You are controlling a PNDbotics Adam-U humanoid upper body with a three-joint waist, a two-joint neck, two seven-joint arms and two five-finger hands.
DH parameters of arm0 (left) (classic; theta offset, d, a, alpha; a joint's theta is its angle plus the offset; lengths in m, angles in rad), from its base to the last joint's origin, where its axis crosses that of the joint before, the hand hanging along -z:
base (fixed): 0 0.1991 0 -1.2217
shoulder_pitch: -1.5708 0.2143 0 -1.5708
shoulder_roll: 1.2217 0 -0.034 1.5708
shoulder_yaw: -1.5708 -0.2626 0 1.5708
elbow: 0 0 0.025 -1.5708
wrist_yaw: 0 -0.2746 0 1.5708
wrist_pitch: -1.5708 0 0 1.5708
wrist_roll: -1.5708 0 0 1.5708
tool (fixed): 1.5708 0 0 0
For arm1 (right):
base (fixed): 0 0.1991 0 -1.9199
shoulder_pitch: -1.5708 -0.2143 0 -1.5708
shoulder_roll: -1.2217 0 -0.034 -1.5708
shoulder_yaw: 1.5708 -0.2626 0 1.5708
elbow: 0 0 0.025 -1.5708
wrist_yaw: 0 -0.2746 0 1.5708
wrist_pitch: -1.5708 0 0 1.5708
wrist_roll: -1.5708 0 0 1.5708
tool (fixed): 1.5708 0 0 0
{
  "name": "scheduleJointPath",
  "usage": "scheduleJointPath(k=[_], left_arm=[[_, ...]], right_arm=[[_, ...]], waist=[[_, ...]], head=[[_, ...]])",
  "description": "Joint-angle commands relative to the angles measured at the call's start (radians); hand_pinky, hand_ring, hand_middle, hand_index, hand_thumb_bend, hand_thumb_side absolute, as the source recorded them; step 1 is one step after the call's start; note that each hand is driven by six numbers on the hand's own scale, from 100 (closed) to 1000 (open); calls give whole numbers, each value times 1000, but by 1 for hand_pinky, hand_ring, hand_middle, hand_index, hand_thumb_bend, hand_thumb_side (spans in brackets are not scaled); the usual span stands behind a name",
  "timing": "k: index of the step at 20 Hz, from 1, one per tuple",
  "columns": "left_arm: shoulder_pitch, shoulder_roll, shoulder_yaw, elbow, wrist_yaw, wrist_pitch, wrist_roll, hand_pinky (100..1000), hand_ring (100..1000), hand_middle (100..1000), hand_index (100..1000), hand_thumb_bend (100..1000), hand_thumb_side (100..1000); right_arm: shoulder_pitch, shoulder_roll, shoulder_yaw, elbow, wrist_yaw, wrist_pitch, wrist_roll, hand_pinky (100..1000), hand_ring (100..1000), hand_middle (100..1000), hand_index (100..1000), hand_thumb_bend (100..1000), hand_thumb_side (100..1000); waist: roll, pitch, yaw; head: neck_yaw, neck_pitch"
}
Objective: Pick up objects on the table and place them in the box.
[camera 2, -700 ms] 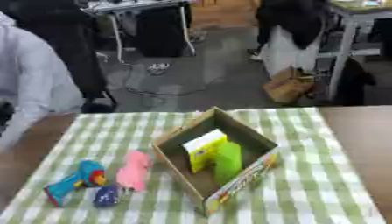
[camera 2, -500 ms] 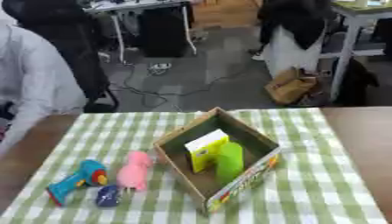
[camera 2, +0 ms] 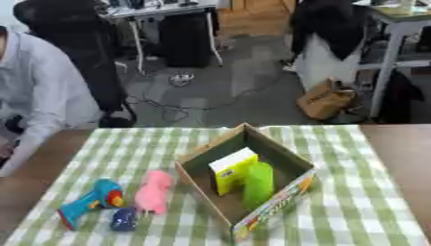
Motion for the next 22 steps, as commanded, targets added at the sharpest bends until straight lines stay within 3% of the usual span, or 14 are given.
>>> scheduleJointPath(k=[1, 11, 22], left_arm=[[-10, 32, 5, -13, -2, -27, 25, 833, 888, 961, 1000, 452, 1000], [7, 29, 4, -13, 16, -12, -6, 835, 897, 969, 1000, 418, 1000], [10, 31, 6, -13, 45, 0, -49, 835, 895, 967, 1000, 391, 1000]], right_arm=[[-10, -23, -7, -15, 5, -2, -4, 829, 864, 836, 951, 100, 1000], [-12, -24, -9, -15, 5, -8, -5, 827, 885, 835, 951, 100, 1000], [-15, -27, -9, -15, 2, -14, -5, 828, 895, 835, 951, 100, 1000]], waist=[[-4, -17, -1], [-12, -17, 4], [-19, -13, 9]], head=[[-12, -7], [-49, 3], [-51, 3]])
